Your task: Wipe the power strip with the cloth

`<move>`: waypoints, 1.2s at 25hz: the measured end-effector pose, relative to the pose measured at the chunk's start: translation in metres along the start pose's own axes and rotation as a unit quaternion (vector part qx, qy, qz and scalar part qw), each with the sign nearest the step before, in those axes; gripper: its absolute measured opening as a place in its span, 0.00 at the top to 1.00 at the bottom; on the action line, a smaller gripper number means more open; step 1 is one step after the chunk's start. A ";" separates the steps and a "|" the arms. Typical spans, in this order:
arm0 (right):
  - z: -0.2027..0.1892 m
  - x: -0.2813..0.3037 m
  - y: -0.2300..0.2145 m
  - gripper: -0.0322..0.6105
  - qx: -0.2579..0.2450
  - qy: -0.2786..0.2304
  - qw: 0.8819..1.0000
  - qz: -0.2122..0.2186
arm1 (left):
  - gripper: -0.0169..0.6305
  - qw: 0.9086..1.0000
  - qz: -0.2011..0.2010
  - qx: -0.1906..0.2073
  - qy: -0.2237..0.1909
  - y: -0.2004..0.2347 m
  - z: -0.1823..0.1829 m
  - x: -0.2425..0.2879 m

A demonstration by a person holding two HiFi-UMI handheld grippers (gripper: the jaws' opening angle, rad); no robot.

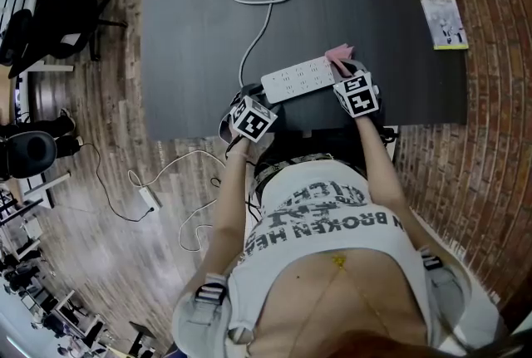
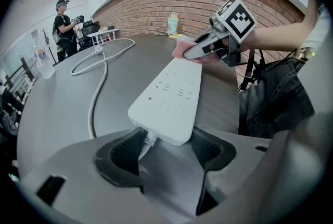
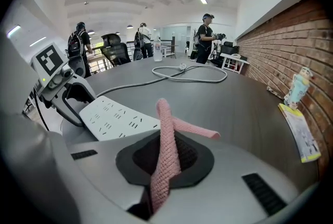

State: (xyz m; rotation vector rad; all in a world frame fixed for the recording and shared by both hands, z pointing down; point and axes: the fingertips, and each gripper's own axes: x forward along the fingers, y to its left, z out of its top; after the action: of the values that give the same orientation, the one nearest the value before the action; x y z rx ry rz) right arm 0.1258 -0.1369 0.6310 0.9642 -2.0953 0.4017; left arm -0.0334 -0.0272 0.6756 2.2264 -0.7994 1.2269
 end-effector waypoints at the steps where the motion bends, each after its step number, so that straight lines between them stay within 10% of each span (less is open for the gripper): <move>1: 0.000 -0.001 0.000 0.92 0.001 0.001 1.000 -0.001 | 0.54 1.000 0.000 0.000 0.000 0.000 0.000 0.000; 16: 0.002 -0.004 0.004 0.92 0.001 -0.003 1.000 -0.002 | 0.54 1.000 0.002 0.000 -0.004 0.000 0.001 0.003; 25: 0.042 -0.011 0.130 0.92 -0.049 -0.049 0.972 0.226 | 0.54 1.000 0.006 0.000 -0.009 0.000 0.002 0.003; 30: 0.037 -0.004 0.178 0.92 -0.080 -0.024 0.955 0.286 | 0.54 1.000 0.006 -0.002 -0.008 -0.002 0.002 0.002</move>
State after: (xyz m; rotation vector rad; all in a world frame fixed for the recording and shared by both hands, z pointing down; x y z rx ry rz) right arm -0.0249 -0.0377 0.6100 0.2589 -2.3903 0.4877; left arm -0.0300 -0.0279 0.6761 2.2343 -0.8218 1.2129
